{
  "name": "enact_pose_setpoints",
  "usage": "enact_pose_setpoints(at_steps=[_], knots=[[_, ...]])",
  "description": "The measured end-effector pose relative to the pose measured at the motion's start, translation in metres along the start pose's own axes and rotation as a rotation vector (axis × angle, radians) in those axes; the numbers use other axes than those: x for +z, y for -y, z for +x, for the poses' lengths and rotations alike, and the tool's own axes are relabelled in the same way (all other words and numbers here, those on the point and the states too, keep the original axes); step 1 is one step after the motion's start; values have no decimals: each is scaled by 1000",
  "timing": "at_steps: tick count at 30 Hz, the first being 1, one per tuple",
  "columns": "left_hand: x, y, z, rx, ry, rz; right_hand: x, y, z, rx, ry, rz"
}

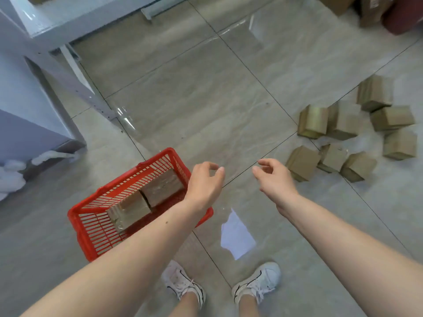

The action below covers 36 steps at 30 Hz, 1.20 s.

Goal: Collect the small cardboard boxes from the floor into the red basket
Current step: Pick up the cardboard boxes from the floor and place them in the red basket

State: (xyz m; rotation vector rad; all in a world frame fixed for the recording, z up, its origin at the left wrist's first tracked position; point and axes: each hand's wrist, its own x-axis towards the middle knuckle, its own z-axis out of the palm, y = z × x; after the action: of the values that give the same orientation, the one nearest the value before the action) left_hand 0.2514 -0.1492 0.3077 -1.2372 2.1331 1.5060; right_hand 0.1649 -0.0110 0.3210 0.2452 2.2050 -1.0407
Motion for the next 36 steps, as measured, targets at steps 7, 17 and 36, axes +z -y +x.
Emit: enact_pose_setpoints(at_steps=[7, 17, 36], knots=[[111, -88, -25, 35, 70, 34, -139, -48, 17, 42, -70, 106], [255, -186, -48, 108, 168, 66, -304, -121, 38, 131, -161, 218], [437, -360, 6, 220, 263, 315, -510, -151, 148, 271, -304, 437]])
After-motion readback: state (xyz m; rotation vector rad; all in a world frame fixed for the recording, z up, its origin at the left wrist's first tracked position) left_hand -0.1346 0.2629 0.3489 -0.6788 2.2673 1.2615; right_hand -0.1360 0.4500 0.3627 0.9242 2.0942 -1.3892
